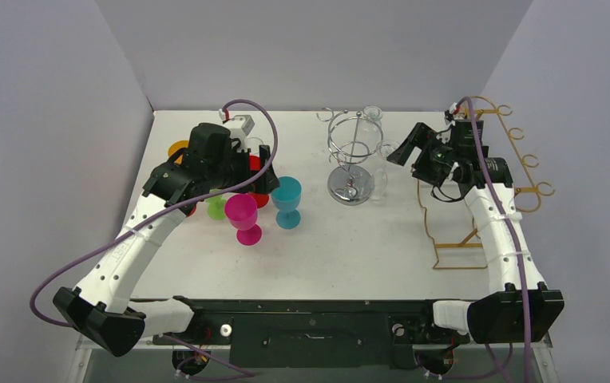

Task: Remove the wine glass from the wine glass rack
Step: Pick up the wine glass from the wine rack.

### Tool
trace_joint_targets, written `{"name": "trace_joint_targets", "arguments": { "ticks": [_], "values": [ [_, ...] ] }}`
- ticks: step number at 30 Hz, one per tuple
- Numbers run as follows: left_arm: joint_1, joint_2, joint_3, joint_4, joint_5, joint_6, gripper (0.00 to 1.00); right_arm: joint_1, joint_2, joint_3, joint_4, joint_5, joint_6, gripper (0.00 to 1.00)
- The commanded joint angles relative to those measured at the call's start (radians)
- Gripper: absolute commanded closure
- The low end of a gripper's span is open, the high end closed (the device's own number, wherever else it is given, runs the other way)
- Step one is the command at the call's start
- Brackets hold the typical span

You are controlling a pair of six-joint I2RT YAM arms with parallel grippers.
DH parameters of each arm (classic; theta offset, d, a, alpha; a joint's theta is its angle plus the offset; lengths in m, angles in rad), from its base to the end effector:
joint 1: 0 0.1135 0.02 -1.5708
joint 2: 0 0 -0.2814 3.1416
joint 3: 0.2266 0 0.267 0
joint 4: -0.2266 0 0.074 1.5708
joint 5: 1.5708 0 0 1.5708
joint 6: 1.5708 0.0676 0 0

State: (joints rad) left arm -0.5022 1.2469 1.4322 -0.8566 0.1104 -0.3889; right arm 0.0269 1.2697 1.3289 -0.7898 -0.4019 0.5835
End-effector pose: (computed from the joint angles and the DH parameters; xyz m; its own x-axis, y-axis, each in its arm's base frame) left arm 0.2468 -0.1440 0.3993 -0.7146 -0.0375 -0.6986 0.3060 0.8812 -0.3603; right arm 0.2933 0.0343 0.3666 -0.7308 0.4876 -0.4777 0.1038 0.7711 0.6282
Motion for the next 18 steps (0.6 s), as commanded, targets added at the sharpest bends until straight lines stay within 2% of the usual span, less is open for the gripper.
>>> {"name": "trace_joint_targets", "arguments": {
  "ticks": [1, 6, 11, 18],
  "values": [
    [0.001, -0.018, 0.027, 0.040, 0.008, -0.007, 0.04, 0.021, 0.012, 0.061, 0.007, -0.040, 0.015, 0.16],
    [0.001, -0.017, 0.031, 0.034, 0.004, -0.008, 0.04, 0.042, 0.008, 0.068, 0.020, -0.019, 0.053, 0.16],
    [0.002, -0.020, 0.024, 0.039, 0.003, -0.015, 0.04, 0.083, -0.038, 0.025, 0.067, 0.119, 0.133, 0.20],
    [0.002, -0.016, 0.037, 0.037, 0.000, -0.019, 0.04, 0.153, -0.111, -0.079, 0.211, 0.352, 0.270, 0.35]
  ]
}}
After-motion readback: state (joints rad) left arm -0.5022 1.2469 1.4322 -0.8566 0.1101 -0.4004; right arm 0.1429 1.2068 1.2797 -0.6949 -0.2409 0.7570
